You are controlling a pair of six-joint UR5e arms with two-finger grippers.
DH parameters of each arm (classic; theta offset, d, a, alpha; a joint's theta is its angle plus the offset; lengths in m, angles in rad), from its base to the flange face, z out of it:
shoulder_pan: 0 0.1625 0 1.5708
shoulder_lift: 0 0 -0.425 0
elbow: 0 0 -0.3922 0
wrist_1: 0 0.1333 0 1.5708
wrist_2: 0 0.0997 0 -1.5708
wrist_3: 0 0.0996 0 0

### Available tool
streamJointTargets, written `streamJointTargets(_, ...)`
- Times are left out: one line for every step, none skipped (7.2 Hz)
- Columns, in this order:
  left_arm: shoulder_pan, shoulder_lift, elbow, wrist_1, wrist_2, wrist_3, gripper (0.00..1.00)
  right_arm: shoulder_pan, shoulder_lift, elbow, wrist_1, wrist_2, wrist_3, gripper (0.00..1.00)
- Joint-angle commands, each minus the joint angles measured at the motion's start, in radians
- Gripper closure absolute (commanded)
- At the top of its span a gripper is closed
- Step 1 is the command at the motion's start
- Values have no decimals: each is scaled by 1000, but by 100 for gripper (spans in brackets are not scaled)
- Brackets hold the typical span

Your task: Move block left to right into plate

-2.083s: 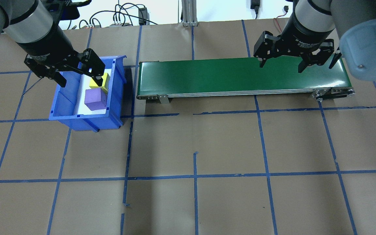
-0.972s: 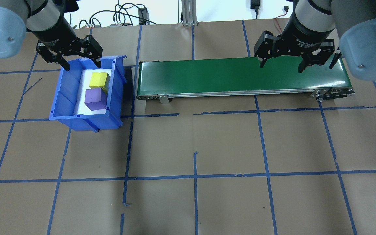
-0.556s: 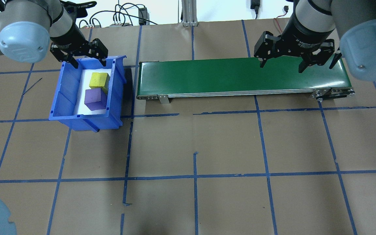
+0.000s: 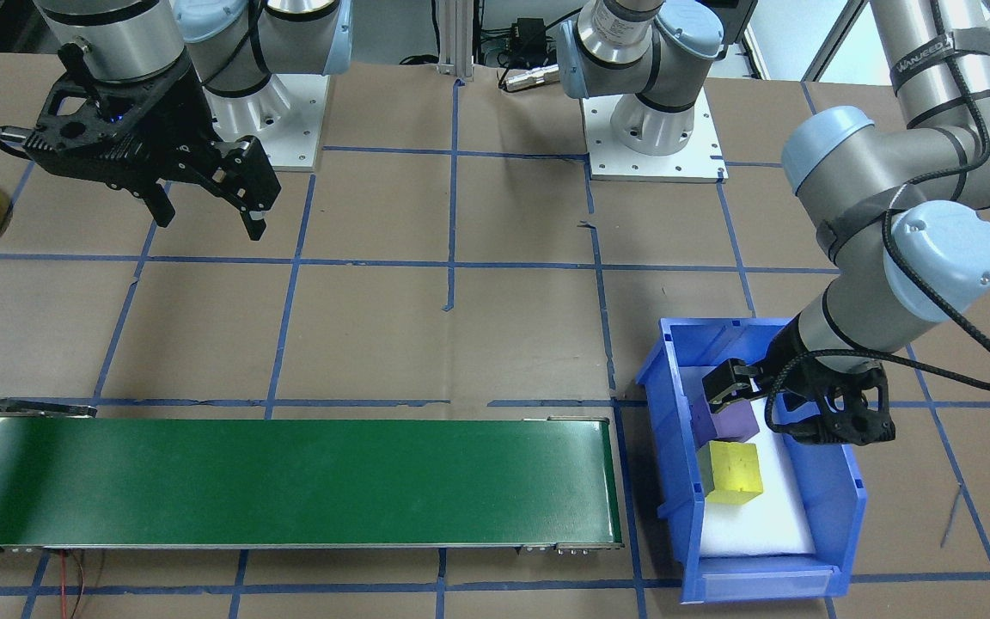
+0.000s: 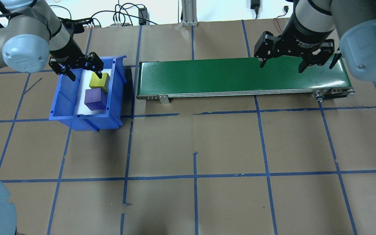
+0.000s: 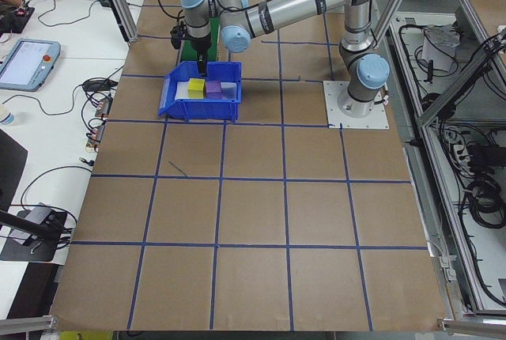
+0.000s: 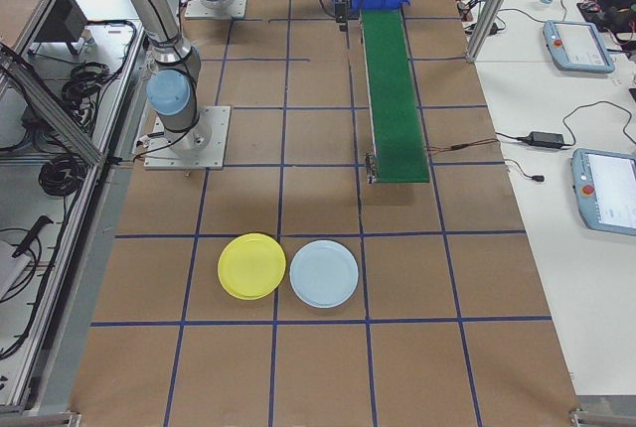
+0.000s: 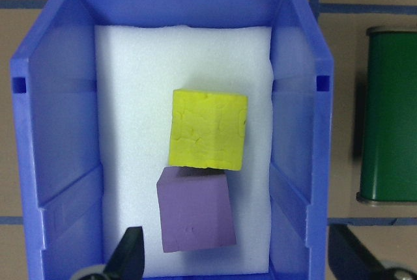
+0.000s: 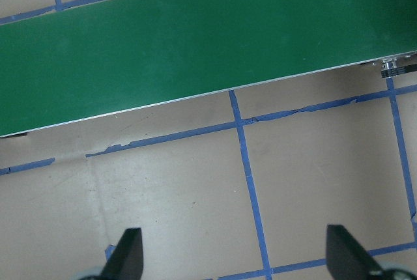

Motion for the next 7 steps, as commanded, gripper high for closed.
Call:
streamJointTargets(11,-43,-5,5,1,0,0,0,0,0,0,0,0,0)
streamJointTargets(14,-43,-13,5,0,0,0,0,0,0,0,2,0,0)
streamJointTargets(14,-44,-23,11,24,5,0,1,0,0,0,0,0,0)
streamJointTargets(14,-46,-21,13,52,-7,0,0,0,0,0,0,0,0)
streamJointTargets(16,-56,-22,13,54,-7,0,0,0,0,0,0,0,0)
streamJointTargets(16,-58,-22,13,49,-10,0,0,0,0,2,0,0,0)
streamJointTargets(20,-58,-24,13,51,-10,0,0,0,0,2,0,0,0)
